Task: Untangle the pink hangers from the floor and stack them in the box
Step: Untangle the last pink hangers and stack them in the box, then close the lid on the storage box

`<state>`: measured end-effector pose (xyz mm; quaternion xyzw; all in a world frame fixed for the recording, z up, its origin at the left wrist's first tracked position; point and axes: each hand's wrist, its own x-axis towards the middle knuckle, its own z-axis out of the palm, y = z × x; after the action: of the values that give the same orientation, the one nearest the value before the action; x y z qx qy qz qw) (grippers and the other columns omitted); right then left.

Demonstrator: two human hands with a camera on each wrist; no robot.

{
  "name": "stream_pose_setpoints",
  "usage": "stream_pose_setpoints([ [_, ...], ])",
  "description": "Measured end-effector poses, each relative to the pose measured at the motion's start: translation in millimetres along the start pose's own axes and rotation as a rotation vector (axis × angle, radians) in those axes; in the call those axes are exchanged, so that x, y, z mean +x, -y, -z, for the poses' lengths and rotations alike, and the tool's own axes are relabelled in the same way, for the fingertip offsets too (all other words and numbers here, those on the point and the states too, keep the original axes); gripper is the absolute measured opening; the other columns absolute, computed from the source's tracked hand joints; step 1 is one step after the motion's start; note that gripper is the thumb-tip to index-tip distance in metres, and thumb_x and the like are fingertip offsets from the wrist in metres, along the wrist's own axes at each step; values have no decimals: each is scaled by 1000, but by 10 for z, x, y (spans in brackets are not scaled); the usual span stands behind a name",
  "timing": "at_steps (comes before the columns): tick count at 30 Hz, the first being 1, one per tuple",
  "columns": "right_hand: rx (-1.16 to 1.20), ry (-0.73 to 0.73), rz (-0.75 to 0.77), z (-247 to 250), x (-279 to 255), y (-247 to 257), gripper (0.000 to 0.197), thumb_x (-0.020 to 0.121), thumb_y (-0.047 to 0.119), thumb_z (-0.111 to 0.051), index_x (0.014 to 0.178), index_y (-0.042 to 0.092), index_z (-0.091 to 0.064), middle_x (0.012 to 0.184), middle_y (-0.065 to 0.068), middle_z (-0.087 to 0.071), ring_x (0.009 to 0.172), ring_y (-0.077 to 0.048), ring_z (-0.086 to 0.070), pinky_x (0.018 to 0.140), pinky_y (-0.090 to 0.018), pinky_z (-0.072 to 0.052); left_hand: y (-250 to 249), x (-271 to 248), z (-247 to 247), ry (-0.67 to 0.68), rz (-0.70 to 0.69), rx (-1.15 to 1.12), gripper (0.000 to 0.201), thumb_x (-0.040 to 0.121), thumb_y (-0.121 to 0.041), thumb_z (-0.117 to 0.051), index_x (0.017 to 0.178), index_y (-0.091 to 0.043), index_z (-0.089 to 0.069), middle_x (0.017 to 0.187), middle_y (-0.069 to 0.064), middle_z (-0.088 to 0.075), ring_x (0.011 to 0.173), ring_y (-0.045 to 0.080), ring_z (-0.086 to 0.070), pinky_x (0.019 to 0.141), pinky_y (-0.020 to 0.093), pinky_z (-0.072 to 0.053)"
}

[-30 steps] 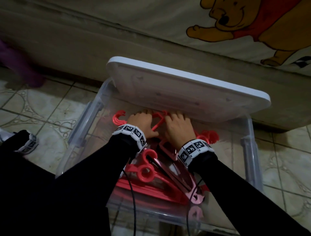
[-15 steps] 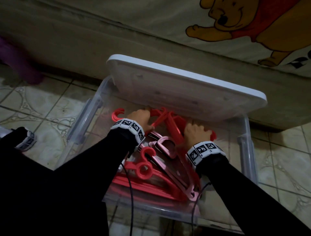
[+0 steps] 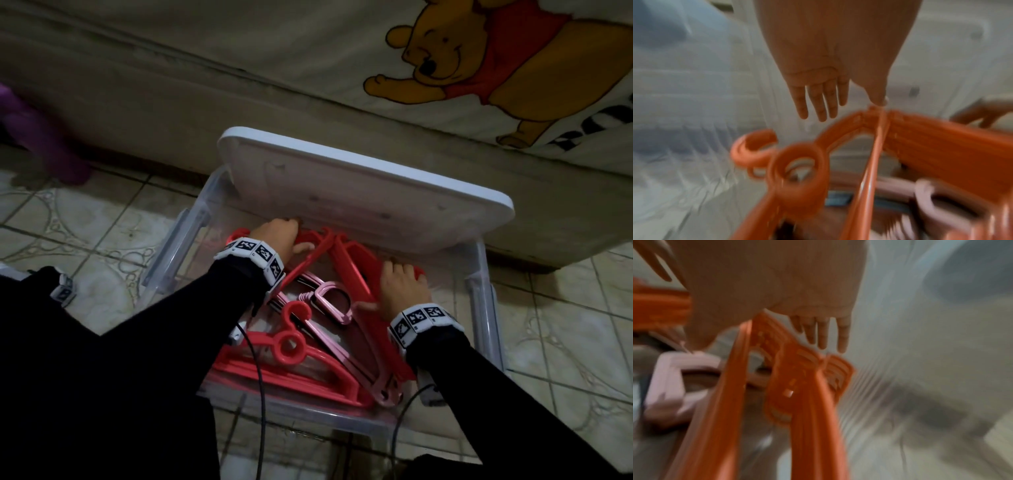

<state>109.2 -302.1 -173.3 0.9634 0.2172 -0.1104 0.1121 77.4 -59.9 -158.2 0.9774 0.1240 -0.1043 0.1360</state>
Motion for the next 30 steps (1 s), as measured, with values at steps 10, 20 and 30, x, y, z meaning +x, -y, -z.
stream_pose_setpoints([
  [10,329,37,258,1202,13,-72,26,86,39,-61,85,13,-67,89,-12,-69,85,-28,-64,69,-30,-46,-185,-279,1294,-453,-186,-73,34,91,-50,-50,103,-20,-61,91,8,-70,89,31,-64,69,34,-45],
  [20,683,-466,-30,2094,104,-599,28,88,33,-60,86,6,-67,84,-7,-67,81,-21,-60,72,-34,-49,354,-22,2007,-349,249,-190,64,92,-63,-38,89,-4,-64,100,25,-64,96,38,-60,77,38,-43],
  [30,857,-67,-635,1391,766,-1349,94,67,79,-53,130,9,-52,129,-23,-53,107,-42,-55,79,-42,-39,608,204,1694,-73,505,-504,76,95,-58,-38,137,5,-42,142,25,-43,131,38,-41,106,38,-34],
])
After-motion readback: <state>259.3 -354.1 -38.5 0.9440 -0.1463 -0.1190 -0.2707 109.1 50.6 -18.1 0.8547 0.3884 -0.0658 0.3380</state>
